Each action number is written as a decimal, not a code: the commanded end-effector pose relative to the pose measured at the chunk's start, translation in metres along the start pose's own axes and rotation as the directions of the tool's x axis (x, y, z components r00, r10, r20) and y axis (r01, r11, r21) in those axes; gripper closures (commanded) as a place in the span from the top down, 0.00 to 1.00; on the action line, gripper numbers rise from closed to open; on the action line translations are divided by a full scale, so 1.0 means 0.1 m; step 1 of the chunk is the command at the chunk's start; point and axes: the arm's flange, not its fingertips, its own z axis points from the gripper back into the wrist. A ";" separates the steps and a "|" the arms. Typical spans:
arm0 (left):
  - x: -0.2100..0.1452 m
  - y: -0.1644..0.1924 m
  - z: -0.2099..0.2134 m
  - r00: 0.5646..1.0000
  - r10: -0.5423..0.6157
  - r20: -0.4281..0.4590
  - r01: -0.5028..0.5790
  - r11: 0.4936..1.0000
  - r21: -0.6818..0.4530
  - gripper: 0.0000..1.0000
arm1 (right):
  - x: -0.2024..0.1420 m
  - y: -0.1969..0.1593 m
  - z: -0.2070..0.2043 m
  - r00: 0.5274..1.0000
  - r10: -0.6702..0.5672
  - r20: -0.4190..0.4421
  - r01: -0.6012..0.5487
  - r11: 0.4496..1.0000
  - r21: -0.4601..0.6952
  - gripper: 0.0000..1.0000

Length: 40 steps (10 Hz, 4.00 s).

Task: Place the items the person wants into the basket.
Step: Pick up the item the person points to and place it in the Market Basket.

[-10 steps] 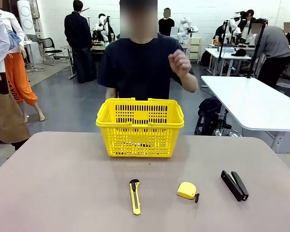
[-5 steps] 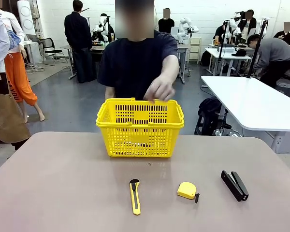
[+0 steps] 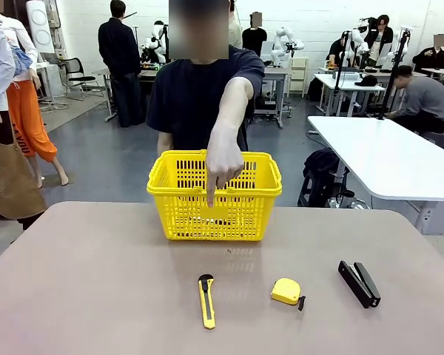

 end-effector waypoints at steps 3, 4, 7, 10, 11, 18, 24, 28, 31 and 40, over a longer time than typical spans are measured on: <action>0.00 0.00 0.02 1.000 -0.027 0.015 0.027 1.000 -0.007 1.00 | 0.02 -0.01 -0.01 1.000 0.018 0.021 -0.019 1.000 0.016 1.00; 0.00 0.00 0.02 1.000 -0.027 0.015 0.027 1.000 -0.007 1.00 | 0.02 -0.01 -0.01 1.000 0.018 0.021 -0.019 1.000 0.016 1.00; 0.00 0.00 0.02 1.000 -0.027 0.015 0.027 1.000 -0.007 1.00 | 0.02 -0.01 -0.01 1.000 0.018 0.021 -0.019 1.000 0.016 1.00; 0.00 0.00 0.02 1.000 -0.027 0.015 0.027 1.000 -0.007 1.00 | 0.02 -0.01 -0.01 1.000 0.018 0.021 -0.019 1.000 0.016 1.00; 0.00 0.00 0.02 1.000 -0.027 0.015 0.027 1.000 -0.007 1.00 | 0.02 -0.01 -0.01 1.000 0.018 0.021 -0.019 1.000 0.016 1.00; 1.46 -0.36 -1.77 0.753 0.593 -0.284 -0.531 0.803 0.269 1.00 | 0.02 -0.01 -0.01 1.000 0.018 0.021 -0.019 1.000 0.016 1.00; 1.24 -0.57 -3.85 0.592 0.766 -0.252 -0.549 0.612 0.570 1.00 | 0.02 -0.01 -0.01 1.000 0.018 0.021 -0.019 1.000 0.016 1.00; 1.17 -0.54 -4.08 0.558 0.791 -0.252 -0.564 0.584 0.583 1.00 | 0.02 -0.01 -0.01 1.000 0.018 0.021 -0.019 1.000 0.016 1.00; 1.13 -0.55 -4.11 0.574 0.777 -0.261 -0.557 0.603 0.571 1.00 | 0.02 -0.01 -0.01 1.000 0.018 0.021 -0.019 1.000 0.016 1.00; 1.30 -1.11 -4.85 0.586 0.694 -0.419 -0.420 0.702 0.575 1.00 | 0.02 -0.01 -0.01 1.000 0.018 0.021 -0.019 1.000 0.016 1.00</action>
